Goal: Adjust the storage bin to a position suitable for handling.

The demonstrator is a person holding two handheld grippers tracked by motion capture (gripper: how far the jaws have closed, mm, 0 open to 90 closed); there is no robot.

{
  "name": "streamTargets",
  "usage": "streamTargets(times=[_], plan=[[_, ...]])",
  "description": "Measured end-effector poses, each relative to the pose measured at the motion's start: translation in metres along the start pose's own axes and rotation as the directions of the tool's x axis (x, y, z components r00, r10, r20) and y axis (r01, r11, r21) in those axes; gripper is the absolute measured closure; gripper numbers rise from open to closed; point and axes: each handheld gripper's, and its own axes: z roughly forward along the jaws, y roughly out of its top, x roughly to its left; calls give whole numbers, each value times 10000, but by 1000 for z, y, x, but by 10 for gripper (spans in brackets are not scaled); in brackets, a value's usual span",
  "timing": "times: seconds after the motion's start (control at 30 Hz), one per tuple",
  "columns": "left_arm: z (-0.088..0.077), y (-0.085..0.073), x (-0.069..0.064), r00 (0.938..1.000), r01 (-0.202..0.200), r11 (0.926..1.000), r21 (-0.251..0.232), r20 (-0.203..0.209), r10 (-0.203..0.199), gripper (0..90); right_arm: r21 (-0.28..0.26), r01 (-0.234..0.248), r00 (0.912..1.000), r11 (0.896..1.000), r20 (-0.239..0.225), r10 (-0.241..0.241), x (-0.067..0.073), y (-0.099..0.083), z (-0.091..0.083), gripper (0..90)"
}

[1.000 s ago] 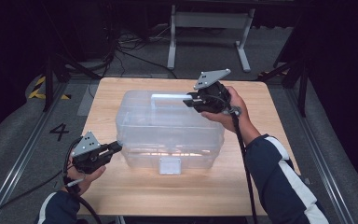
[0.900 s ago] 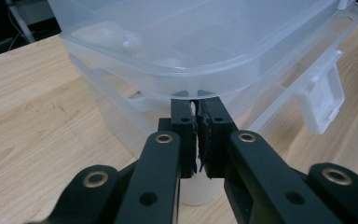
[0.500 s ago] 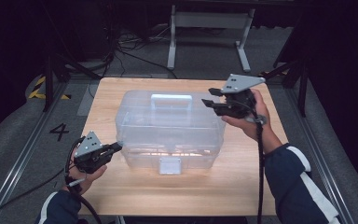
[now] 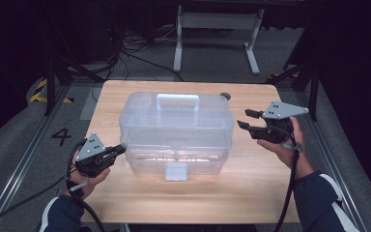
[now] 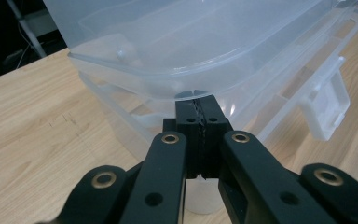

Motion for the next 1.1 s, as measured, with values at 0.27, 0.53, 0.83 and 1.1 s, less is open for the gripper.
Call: streamTargets(times=[0.27,0.53,0.83,1.1], plan=[[-1,8,2,9999,-64,9996,-263,-81,62,896,197,88,9990,9998,-447,-79,15,-35,11,526],[0,14,2,10000,-77,9989,-457,-68,74,896,-4,159,9977,9999,-656,-159,27,-41,21,508],[1,14,2,9998,-150,9991,-400,-160,143,883,-838,126,9994,9964,-318,-153,33,-38,23,512],[-2,5,4,9989,-88,9999,-132,-470,82,825,-1427,56,10000,9898,59,-48,33,-34,21,541]])
